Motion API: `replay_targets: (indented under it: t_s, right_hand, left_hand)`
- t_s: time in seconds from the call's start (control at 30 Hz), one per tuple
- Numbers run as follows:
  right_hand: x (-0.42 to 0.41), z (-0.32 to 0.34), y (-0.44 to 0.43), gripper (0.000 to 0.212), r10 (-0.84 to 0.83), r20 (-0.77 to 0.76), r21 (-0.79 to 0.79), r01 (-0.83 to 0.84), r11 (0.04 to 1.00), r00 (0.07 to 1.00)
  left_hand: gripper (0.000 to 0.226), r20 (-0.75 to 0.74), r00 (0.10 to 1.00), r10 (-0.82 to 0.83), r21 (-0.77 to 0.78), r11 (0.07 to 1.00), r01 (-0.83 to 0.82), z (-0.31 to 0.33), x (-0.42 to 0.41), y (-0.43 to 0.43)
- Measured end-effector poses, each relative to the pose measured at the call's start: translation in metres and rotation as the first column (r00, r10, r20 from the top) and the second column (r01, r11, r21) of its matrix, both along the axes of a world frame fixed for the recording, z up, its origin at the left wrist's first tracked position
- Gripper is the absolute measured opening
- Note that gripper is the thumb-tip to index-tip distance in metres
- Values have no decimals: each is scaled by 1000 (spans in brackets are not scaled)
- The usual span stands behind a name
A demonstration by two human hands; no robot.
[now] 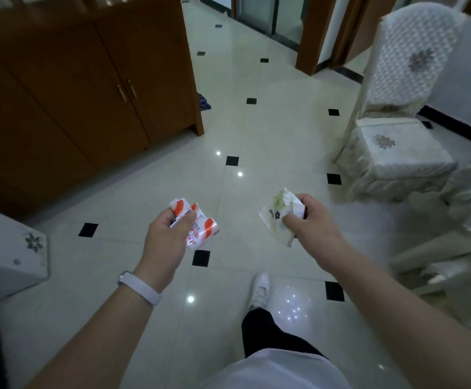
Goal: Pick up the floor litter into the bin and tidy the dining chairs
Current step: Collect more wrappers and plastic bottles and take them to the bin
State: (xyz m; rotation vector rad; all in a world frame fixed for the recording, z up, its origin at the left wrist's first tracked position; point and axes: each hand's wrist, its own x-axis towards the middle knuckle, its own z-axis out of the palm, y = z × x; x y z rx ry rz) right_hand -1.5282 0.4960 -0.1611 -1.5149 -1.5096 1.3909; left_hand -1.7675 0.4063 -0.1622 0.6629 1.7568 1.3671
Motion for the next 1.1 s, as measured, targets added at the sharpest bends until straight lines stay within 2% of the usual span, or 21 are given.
replay_targets:
  t_s: [0.17, 0.3, 0.47, 0.67, 0.87, 1.1]
  right_hand:
    - [-41, 2, 103, 11, 53, -76, -53, -57, 997, 996]
    - [-55, 27, 191, 14, 107, -93, -12, -109, 994, 990]
    - [-48, 41, 269, 14, 13, -114, 15, -11, 1000, 993]
    - [-41, 19, 327, 12, -62, -67, -63, 58, 996, 996]
    - [-56, 8, 420, 13, -115, 26, -67, 116, 991, 993]
    - [-89, 40, 562, 12, -209, 106, 32, 206, 978, 972]
  left_hand:
    - [11, -45, 997, 57, -36, 998, -59, 18, -27, 94]
    - [11, -95, 995, 32, -21, 999, -34, 35, -33, 176]
    - [25, -67, 997, -25, -20, 1000, 23, 31, -28, 255]
    - [36, -40, 994, -99, -51, 994, 97, 12, -42, 349]
    - [12, 31, 984, -175, 4, 985, 175, -5, -64, 467]
    - [12, 99, 953, -286, 41, 958, 283, 6, -100, 631]
